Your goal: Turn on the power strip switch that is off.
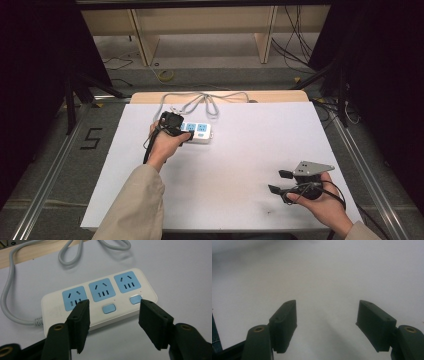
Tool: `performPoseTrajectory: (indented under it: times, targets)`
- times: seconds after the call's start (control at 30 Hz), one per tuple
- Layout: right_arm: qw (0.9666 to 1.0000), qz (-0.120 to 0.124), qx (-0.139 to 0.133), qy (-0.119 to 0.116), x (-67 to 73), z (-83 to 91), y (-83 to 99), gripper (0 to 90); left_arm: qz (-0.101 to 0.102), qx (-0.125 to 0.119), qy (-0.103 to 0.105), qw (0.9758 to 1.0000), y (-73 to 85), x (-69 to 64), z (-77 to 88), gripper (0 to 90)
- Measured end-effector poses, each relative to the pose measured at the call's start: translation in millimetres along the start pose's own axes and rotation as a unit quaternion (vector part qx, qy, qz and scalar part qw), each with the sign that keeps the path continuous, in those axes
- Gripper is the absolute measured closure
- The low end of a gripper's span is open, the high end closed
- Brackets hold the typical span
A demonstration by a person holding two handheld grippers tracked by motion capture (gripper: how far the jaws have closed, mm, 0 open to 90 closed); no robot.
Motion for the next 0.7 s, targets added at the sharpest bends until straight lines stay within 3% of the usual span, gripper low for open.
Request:
performPoseTrajectory:
  times: [0.13, 0.7]
  targets:
    - [1.0000, 0.000, 0.000, 0.000, 0.0, 0.1, 0.2, 32.6, 0.009, -0.005, 0.012, 0.9999, 1.1, -1.6, 6.0, 37.3]
    - [1.0000, 0.000, 0.001, 0.001, 0.3, -0.2, 0.3, 32.6, -0.002, -0.006, 0.036, 0.9993, 25.4, -1.6, 27.7, 32.6]
Point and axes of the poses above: each handheld gripper's, and its own axes: z roughly backward along the jaws, y roughly out of its underside, x roughly to its left, the point moved 1 cm from there along -z, roughly forward along the jaws, and after that the axes turned 9 degrees about -y, right-handed, at the moved point
